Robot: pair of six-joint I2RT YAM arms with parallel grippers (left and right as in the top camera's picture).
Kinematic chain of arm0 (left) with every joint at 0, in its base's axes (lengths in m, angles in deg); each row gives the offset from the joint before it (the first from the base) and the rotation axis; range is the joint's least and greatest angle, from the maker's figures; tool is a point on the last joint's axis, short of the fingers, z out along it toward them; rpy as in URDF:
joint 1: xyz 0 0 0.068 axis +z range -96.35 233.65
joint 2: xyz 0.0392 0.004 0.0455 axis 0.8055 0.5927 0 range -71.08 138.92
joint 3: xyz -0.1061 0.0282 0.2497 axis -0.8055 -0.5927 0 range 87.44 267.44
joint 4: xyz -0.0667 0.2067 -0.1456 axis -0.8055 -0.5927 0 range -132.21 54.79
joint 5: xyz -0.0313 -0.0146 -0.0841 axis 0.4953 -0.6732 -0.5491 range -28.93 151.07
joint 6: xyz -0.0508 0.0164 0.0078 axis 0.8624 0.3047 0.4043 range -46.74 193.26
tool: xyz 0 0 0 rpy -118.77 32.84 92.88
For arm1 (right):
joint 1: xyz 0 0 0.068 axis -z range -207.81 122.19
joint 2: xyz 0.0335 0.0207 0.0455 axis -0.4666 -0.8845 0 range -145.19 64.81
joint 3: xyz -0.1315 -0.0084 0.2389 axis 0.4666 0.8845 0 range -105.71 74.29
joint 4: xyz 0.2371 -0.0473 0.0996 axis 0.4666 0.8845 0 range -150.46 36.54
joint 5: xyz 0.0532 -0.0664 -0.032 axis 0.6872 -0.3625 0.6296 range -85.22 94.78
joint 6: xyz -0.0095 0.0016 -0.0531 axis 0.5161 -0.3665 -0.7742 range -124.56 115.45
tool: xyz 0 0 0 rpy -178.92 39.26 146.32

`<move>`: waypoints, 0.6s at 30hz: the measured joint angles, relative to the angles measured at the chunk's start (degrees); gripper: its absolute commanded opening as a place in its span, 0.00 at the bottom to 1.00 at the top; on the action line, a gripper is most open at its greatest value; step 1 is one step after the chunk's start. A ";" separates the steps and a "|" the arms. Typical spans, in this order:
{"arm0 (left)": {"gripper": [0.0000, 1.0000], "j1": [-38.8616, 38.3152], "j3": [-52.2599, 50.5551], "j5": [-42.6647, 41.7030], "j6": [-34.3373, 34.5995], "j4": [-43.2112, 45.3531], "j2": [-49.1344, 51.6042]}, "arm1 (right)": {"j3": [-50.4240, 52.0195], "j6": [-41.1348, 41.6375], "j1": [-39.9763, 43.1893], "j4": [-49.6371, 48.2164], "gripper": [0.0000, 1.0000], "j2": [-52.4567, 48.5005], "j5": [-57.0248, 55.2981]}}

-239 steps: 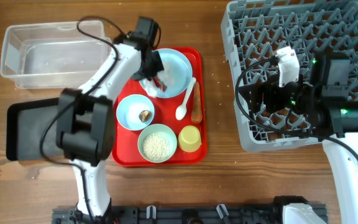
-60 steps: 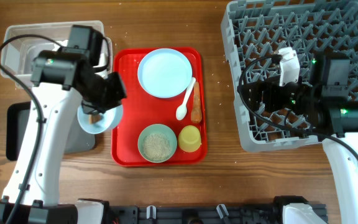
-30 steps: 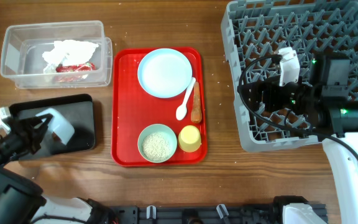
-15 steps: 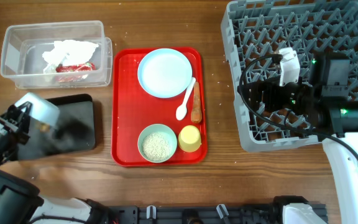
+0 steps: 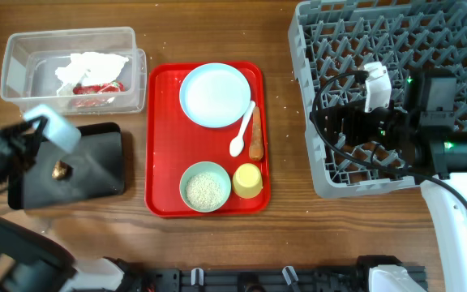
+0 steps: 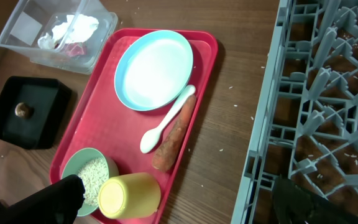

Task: Sort waste into correct bins and load items into the dishwasher rack
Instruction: 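Tip the blue bowl over the black tray to dump the shell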

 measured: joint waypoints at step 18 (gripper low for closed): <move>0.04 -69.00 9.14 71.36 22.36 4.22 -10.51 | 0.00 0.00 0.00 -0.02 1.00 0.00 -0.17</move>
